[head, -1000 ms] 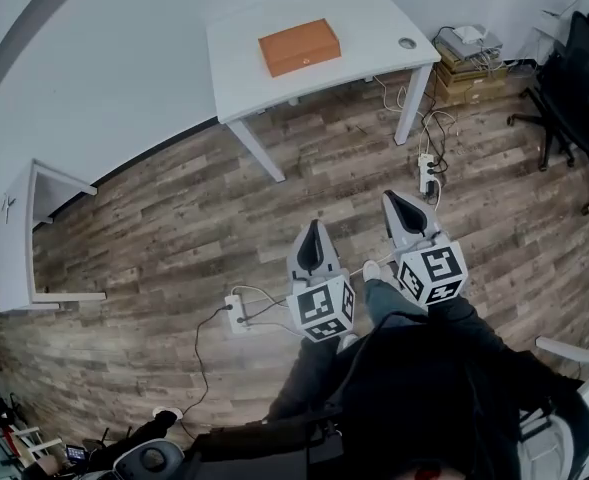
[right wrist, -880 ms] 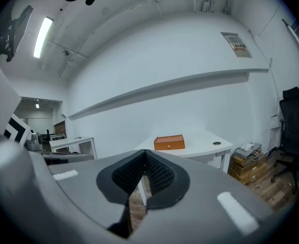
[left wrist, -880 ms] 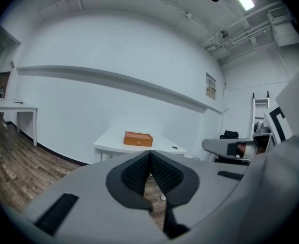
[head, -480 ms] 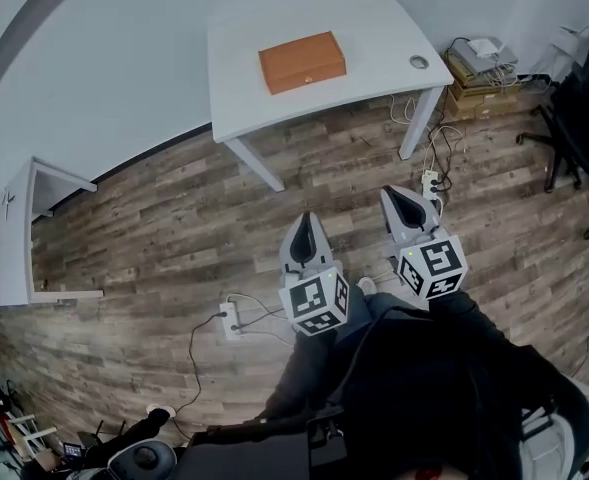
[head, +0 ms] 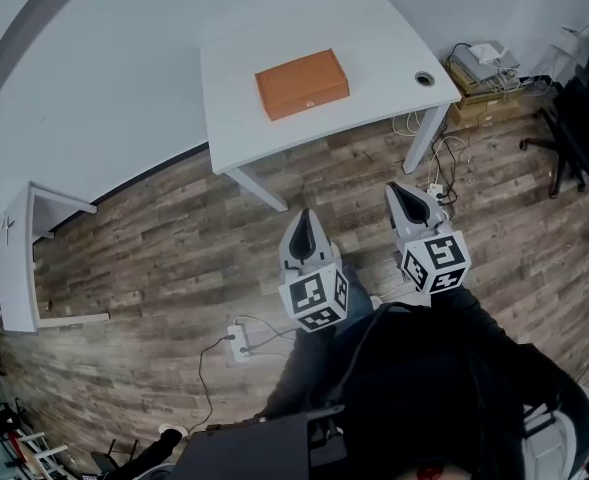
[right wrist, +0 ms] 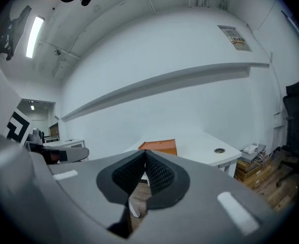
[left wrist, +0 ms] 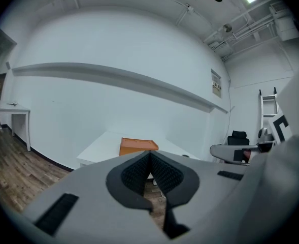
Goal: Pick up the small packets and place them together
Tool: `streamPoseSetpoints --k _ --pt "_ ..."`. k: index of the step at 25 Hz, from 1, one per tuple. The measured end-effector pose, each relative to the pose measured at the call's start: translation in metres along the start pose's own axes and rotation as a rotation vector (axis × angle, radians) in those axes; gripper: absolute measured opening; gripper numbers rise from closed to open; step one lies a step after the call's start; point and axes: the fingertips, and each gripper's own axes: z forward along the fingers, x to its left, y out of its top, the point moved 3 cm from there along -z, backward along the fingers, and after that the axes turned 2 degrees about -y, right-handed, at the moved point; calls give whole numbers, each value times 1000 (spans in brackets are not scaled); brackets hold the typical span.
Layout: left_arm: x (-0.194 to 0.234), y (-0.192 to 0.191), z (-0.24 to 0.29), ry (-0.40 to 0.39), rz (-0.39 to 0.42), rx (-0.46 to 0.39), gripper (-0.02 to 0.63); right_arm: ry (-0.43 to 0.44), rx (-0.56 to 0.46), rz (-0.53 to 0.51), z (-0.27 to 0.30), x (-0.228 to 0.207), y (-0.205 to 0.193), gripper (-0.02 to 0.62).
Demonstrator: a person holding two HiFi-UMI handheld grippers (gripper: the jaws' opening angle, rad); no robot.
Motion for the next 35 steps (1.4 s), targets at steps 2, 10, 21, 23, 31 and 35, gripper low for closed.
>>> streamPoseSetpoints --k 2,10,21,23,31,35 --pt "12 8 23 3 -1 0 -3 -6 5 8 25 -4 4 2" --pt "63 38 120 4 -7 42 -3 -25 36 21 138 -12 24 2" --pt "125 48 212 -41 -11 92 -3 -85 99 29 246 -12 13 2" --pt "134 49 224 -51 -10 98 -3 -96 109 21 261 -12 11 2" --pt "146 39 259 -61 -15 145 -3 -120 169 -3 302 -30 3 2" --pt "150 39 276 -43 -21 155 -3 -87 209 -3 322 -36 -4 3"
